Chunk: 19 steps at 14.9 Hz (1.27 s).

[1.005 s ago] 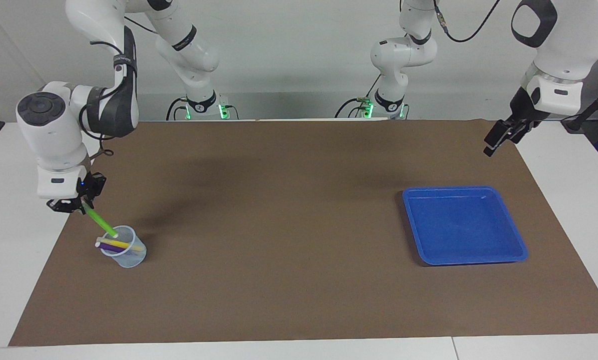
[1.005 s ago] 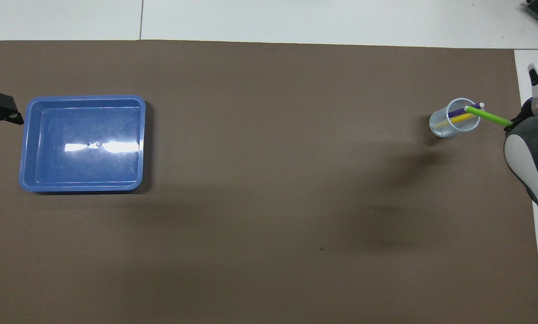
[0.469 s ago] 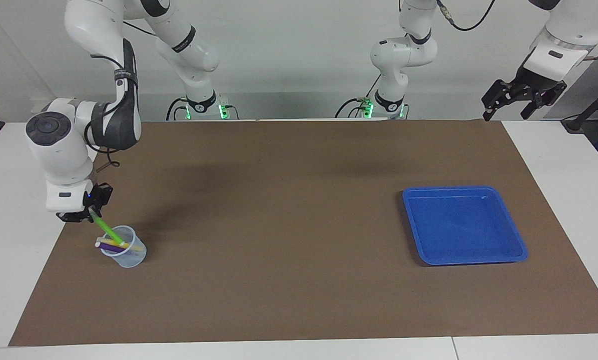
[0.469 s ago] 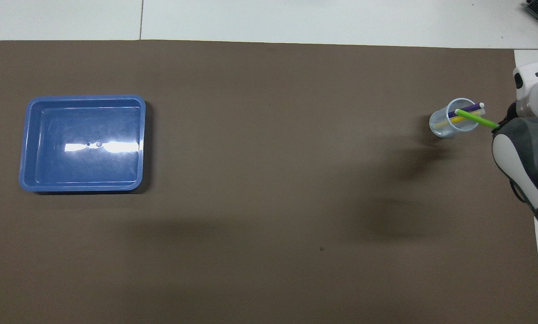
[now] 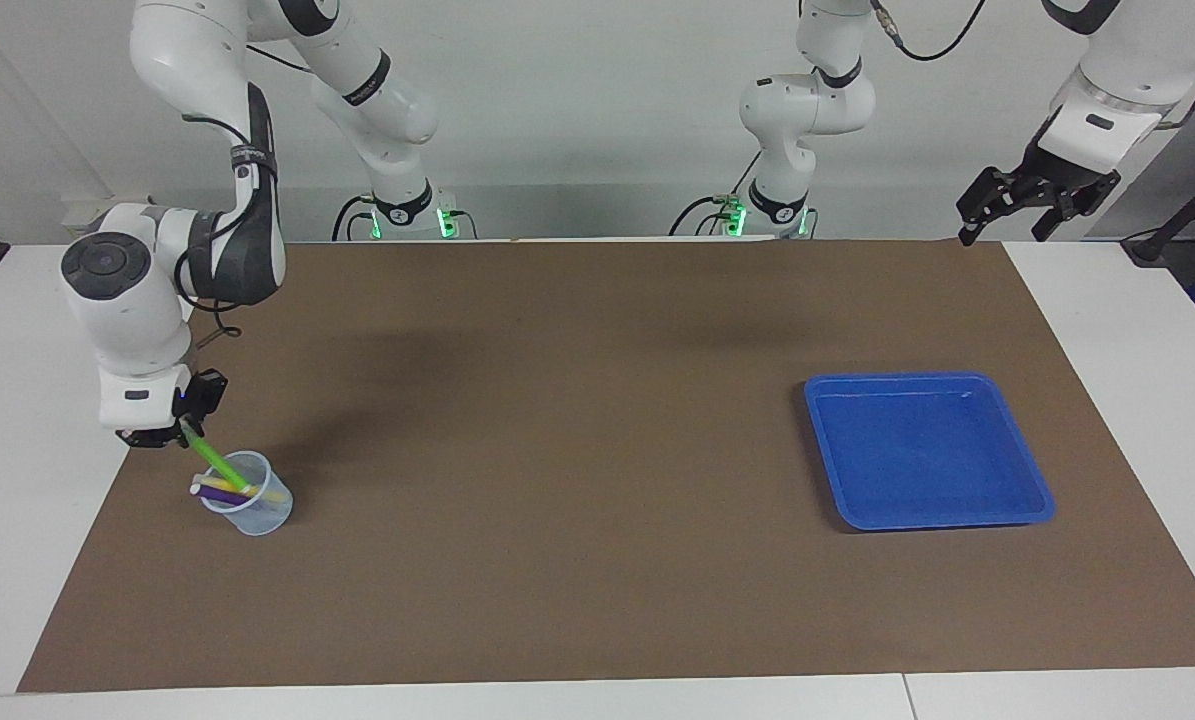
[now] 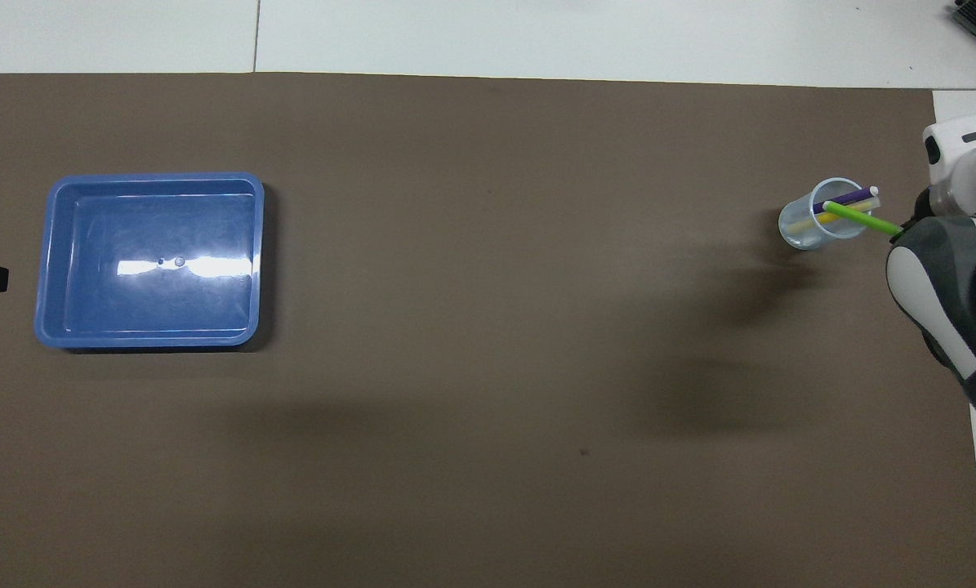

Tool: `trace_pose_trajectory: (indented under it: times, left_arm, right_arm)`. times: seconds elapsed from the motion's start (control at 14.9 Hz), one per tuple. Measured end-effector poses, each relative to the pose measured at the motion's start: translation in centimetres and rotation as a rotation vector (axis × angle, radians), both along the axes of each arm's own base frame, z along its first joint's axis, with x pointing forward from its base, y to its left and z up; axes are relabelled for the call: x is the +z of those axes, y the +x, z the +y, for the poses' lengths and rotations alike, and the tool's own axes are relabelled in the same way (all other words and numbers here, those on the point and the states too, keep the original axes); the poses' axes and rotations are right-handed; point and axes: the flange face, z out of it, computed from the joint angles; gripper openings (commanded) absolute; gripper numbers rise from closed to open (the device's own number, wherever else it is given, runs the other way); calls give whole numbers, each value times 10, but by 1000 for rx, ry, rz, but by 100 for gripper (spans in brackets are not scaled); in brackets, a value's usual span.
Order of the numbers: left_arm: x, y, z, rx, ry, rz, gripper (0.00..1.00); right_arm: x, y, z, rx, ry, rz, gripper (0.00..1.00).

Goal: Transfer and insert pens with both arms

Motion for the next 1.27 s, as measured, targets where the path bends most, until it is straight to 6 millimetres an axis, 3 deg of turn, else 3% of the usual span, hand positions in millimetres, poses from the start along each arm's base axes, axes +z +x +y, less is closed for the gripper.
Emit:
trace_pose_trajectory:
  times: [0.2, 0.34, 1.01, 1.21, 1.27]
  left_arm:
    - [-4, -1, -2, 22, 0, -12, 100]
    - [-8, -3, -2, 24, -1, -3, 100]
    - [-23, -4, -14, -41, -13, 32, 100]
    - [-26, 1, -12, -37, -16, 2, 100]
    - [-26, 2, -12, -37, -16, -7, 100]
  right_arm:
    - [0, 0, 1, 6, -7, -2, 44]
    - [0, 1, 2, 8, -7, -3, 51]
    - [0, 2, 6, 15, -8, -5, 51]
    - [9, 3, 7, 11, -12, 0, 58]
    - [18, 3, 7, 2, -17, 10, 65]
